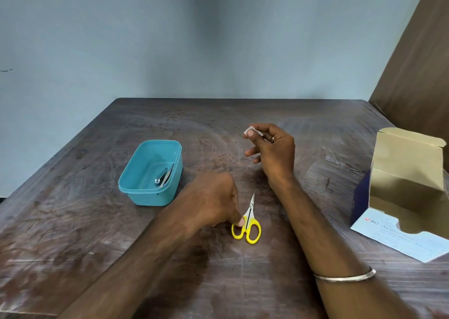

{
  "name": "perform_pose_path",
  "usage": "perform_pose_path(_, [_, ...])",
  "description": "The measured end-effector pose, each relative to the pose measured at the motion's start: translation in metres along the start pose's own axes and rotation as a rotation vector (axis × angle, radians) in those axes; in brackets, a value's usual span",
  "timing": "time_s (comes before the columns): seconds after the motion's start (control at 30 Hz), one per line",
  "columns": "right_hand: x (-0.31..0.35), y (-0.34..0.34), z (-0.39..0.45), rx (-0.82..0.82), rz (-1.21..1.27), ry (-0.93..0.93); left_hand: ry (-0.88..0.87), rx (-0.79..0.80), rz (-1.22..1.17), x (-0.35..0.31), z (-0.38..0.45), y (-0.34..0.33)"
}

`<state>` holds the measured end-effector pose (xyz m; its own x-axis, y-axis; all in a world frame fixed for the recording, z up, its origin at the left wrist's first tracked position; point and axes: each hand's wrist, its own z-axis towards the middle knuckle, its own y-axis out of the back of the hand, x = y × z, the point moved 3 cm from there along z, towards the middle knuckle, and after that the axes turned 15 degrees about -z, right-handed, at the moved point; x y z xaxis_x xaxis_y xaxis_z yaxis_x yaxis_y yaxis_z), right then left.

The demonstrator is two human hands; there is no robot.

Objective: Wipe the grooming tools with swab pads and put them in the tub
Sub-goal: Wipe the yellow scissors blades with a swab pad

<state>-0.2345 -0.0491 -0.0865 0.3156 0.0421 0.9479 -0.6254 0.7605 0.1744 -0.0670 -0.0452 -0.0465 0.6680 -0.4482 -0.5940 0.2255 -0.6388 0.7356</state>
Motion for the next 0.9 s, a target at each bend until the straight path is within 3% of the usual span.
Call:
perform_pose_path(0.2, [0.002,0.001,-0.001,-0.004,-0.021,-0.001,0.013,0.045,-0.094,0.002,0.000,-0.003])
perform_pose_path(0.33, [0.002,0.002,-0.001,0.001,-0.002,-0.012,-0.021,-0.043,-0.079,0.003,0.005,-0.001])
perform_pose_path(0.53, [-0.002,0.002,0.004,-0.013,0.078,-0.098,-0.098,-0.446,-0.195,0.014,0.030,0.020])
perform_pose_path(0.7, [-0.004,-0.005,0.002,0.192,0.146,-0.159,-0.196,-0.823,-0.200,0.010,0.048,0.033])
perform_pose_path(0.9, [-0.003,-0.007,-0.001,0.272,0.154,-0.148,-0.272,-0.979,-0.249,0.021,0.068,0.028])
